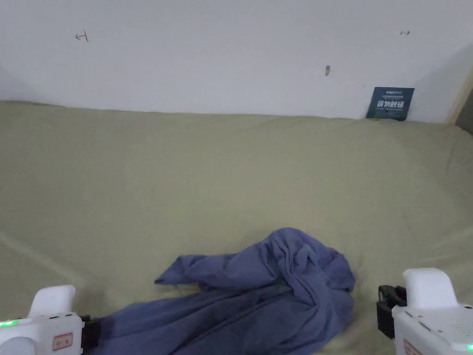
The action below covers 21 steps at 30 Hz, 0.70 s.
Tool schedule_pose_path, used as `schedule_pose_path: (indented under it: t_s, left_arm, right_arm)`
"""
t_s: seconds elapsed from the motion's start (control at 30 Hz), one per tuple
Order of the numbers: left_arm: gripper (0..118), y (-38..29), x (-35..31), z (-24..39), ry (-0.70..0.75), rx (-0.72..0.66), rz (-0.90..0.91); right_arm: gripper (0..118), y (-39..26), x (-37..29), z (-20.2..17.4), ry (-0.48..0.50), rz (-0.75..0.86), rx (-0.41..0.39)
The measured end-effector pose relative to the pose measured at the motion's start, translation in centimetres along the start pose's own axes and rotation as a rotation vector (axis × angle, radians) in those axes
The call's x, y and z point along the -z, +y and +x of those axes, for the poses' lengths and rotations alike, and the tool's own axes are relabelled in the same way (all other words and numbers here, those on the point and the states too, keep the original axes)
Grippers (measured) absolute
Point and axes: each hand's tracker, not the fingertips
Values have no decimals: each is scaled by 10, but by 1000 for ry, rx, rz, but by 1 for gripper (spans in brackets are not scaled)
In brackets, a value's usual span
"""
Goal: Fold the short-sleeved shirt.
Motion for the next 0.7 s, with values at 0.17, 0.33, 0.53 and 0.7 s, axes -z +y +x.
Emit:
schedule_pose_path:
  t_s: [0.17, 0.33, 0.53, 0.7]
  left_arm:
    - [0, -1, 1, 9, 34, 62, -4]
    - [0, -2, 5, 11, 47, 83, -16]
    - [0, -4, 14, 14, 55, 93, -30]
    - [0, -1, 7, 13, 52, 94, -32]
  right_arm:
    - [2, 33, 69, 17, 47, -86, 49]
    - [74, 61, 145, 21, 155, -291, 66]
    - [118, 54, 197, 15, 75, -404, -2]
    - [81, 46, 171, 20, 102, -357, 10]
